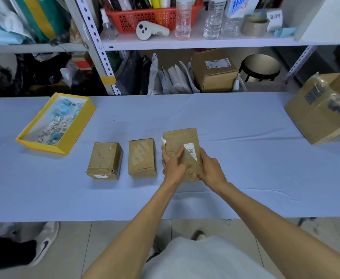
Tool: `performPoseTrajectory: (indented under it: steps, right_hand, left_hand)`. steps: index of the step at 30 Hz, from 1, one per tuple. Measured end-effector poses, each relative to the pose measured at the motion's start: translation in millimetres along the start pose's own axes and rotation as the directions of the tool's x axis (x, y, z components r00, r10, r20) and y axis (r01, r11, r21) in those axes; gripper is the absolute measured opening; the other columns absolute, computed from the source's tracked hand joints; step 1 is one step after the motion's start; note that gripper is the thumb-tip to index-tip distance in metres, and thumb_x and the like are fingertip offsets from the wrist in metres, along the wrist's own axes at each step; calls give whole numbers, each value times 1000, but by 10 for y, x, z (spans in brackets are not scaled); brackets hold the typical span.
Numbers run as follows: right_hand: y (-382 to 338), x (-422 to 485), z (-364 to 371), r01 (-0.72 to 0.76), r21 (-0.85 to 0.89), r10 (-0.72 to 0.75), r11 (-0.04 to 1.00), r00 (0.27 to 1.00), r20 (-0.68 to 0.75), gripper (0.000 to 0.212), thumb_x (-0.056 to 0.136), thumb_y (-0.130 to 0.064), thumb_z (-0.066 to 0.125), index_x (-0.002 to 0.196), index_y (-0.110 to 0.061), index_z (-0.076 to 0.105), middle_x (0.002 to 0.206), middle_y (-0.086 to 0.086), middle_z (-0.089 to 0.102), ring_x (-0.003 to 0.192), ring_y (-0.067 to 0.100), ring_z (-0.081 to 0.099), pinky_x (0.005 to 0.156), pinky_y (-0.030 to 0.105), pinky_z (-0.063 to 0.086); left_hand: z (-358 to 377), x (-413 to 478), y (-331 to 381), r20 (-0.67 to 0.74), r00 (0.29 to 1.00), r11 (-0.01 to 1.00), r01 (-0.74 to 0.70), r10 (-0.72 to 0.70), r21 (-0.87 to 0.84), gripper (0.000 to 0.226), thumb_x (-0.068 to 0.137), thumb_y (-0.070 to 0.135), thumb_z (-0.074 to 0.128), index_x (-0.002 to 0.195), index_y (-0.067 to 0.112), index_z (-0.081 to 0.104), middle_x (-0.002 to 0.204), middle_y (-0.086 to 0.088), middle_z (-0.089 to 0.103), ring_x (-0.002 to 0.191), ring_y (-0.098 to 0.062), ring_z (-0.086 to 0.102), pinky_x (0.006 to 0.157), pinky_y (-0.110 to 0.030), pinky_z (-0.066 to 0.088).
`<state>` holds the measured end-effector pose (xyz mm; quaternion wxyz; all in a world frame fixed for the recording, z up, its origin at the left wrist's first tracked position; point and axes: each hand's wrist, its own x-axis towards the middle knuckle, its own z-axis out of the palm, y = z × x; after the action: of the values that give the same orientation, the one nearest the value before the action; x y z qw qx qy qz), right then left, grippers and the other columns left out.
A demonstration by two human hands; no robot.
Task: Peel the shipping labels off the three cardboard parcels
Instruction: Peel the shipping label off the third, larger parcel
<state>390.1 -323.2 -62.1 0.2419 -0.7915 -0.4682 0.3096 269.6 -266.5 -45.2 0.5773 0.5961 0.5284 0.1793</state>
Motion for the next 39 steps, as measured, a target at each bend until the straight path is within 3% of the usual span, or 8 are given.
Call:
performPoseTrajectory:
  steps: [4,21,26,30,35,39]
  right_hand:
    - [-7,13,9,-11,-36,11,999,1000,1,74,72,-9,74,133,-21,34,102,7,65,86,29,60,71,42,57]
    - [-27,-3,17,-30,-64,30,997,1000,-6,77,72,-14,77,134,-20,33,101,10,64,89,32,60,75,46,56]
    - [-30,-14,10,-20,-58,19,998,1000,-10,75,70,-13,75,133,-20,34,98,11,63,89,33,58,76,46,55]
    - [-40,-30,14,-26,-66,26,998,1000,-10,74,71,-13,72,132,-24,32,94,11,61,85,32,58,73,47,56]
    - [-24,-51,11,-11,-6,10,1000,1000,-11,72,67,-13,72,127,-26,35,94,6,64,83,30,61,71,46,57]
    - [-29,-43,5,-13,-3,13,1000,1000,-7,76,66,-11,75,129,-25,35,96,6,65,84,30,61,72,46,57]
  left_hand:
    - [-23,-16,71,44,997,998,62,-61,-7,70,83,7,62,142,39,41,159,9,-21,148,-21,-5,121,-49,4]
    - [-23,2,42,92,993,991,56,-67,117,81,80,0,55,143,46,34,155,10,-31,147,-22,-12,121,-47,5]
    - [-37,1,21,62,997,999,51,-52,14,80,75,-4,57,138,45,44,158,13,-20,146,-20,-4,121,-45,10]
    - [-8,-48,29,7,1000,1000,29,-29,-7,72,68,-6,57,115,49,62,156,17,-10,142,-18,9,119,-41,17]
    - [-3,-64,4,3,1000,995,10,-10,103,89,74,-5,51,142,51,33,157,13,-18,144,-23,4,119,-45,16]
    - [-11,-89,9,27,999,960,-29,22,278,86,81,-2,43,149,44,20,157,0,-28,144,-29,2,118,-44,13]
